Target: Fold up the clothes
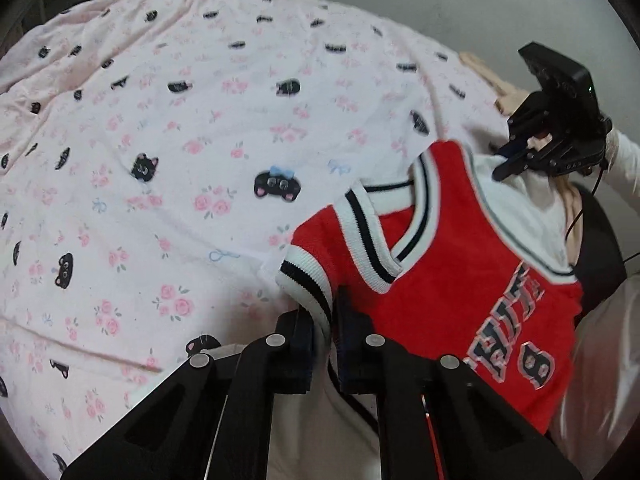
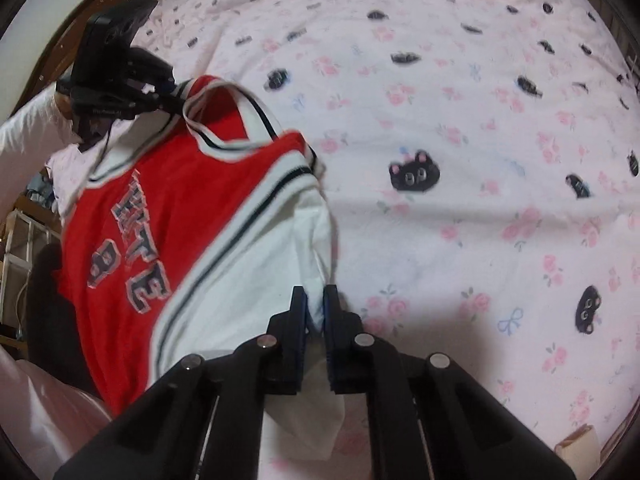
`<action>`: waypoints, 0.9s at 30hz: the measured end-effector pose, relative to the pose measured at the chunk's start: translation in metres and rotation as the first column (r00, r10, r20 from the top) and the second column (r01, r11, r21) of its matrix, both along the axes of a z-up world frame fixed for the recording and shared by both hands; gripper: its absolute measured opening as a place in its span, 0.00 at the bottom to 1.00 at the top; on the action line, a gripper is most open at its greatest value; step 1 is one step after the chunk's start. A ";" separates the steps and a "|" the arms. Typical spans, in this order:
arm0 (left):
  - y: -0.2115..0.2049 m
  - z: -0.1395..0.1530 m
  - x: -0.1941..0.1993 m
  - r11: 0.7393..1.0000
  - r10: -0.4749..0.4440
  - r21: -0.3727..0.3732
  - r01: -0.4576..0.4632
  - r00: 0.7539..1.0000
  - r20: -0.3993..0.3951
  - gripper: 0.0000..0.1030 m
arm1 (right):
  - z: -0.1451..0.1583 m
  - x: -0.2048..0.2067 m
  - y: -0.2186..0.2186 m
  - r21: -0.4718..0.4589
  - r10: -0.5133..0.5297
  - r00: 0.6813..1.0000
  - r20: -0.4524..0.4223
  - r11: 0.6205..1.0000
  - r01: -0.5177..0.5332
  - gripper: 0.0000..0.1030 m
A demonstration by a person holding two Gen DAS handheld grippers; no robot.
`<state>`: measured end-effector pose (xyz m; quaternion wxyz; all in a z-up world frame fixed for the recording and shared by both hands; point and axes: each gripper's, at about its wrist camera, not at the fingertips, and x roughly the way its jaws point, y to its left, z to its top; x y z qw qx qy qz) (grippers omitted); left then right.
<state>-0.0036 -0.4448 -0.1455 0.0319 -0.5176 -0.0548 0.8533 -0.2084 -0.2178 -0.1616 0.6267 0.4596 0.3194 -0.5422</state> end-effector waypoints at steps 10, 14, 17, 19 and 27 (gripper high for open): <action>0.000 0.062 0.041 0.982 0.138 -0.103 -0.158 0.974 -0.183 0.07 | 0.083 -0.009 -0.011 -0.149 -0.036 0.995 -0.095 0.989 0.022 0.08; -0.019 0.057 0.041 0.949 0.250 -0.142 -0.280 0.948 -0.196 0.07 | 0.086 -0.016 -0.044 -0.140 -0.075 0.986 -0.150 0.989 0.054 0.08; -0.038 0.042 0.033 0.918 0.341 -0.149 -0.367 0.924 -0.175 0.07 | 0.075 -0.023 -0.070 -0.110 -0.104 0.979 -0.177 0.990 0.085 0.08; -0.049 0.026 0.024 0.902 0.379 -0.162 -0.399 0.914 -0.143 0.07 | 0.064 -0.025 -0.089 -0.079 -0.115 0.973 -0.198 0.992 0.101 0.08; -0.068 -0.043 0.010 0.821 0.545 -0.189 -0.538 0.838 -0.019 0.31 | -0.012 -0.032 -0.132 0.077 -0.153 0.935 -0.319 0.979 0.187 0.18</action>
